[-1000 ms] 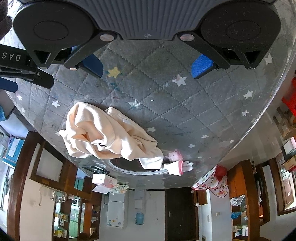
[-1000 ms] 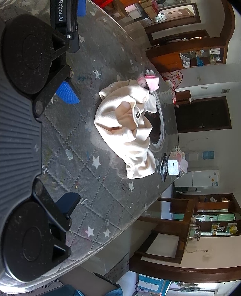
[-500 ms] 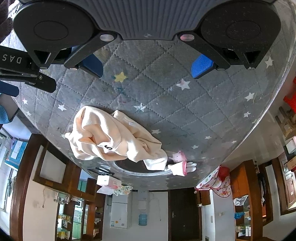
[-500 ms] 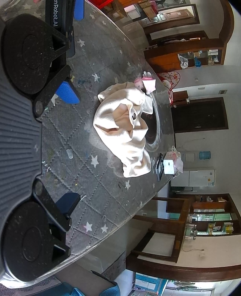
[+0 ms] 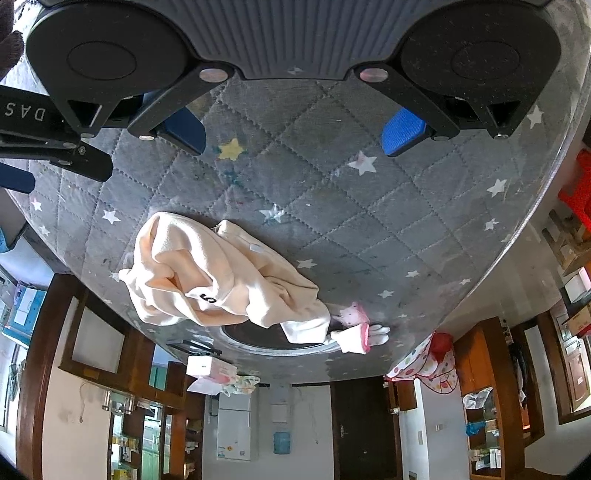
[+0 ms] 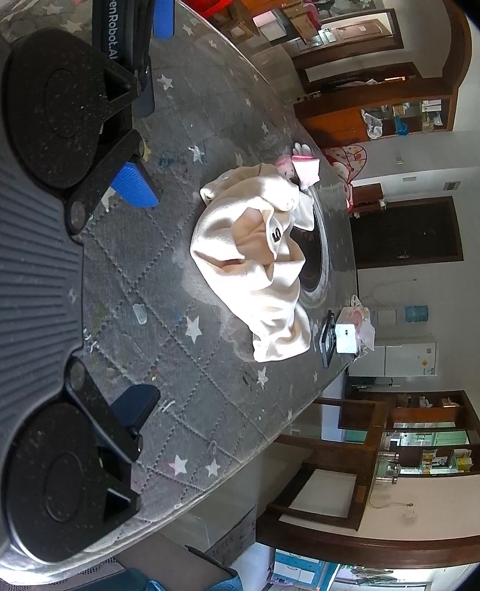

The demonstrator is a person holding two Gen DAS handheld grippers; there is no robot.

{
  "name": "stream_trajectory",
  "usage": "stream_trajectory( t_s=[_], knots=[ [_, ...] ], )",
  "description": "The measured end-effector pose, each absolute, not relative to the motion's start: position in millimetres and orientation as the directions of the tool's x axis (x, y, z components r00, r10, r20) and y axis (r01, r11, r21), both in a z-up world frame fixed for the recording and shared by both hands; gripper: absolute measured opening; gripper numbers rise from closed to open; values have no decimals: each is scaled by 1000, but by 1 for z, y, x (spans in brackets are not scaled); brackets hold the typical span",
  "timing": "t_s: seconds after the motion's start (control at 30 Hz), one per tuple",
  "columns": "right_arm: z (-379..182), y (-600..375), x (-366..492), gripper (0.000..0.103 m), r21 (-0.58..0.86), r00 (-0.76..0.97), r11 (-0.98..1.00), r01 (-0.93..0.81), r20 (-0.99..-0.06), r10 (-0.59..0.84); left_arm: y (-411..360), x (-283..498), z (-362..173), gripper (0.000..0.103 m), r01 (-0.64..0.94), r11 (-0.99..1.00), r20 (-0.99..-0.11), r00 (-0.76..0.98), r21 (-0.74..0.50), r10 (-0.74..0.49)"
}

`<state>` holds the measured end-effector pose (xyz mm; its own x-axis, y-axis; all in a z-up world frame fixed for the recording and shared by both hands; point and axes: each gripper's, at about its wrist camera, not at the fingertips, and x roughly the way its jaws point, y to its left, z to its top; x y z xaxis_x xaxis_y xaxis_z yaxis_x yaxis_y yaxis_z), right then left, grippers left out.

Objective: Fold clothes
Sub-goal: 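Move both grippers toward the crumpled cream sweatshirt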

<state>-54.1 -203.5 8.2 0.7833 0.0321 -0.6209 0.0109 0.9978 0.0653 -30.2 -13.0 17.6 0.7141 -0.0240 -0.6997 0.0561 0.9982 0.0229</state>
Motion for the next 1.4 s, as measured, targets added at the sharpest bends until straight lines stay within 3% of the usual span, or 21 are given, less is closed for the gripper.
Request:
stream_trajectory(
  t_s=[1.4],
  knots=[
    [4, -205, -47, 103, 72, 766, 997, 14, -641, 36, -16, -21, 11, 103, 52, 998, -731, 683, 30, -13]
  ],
)
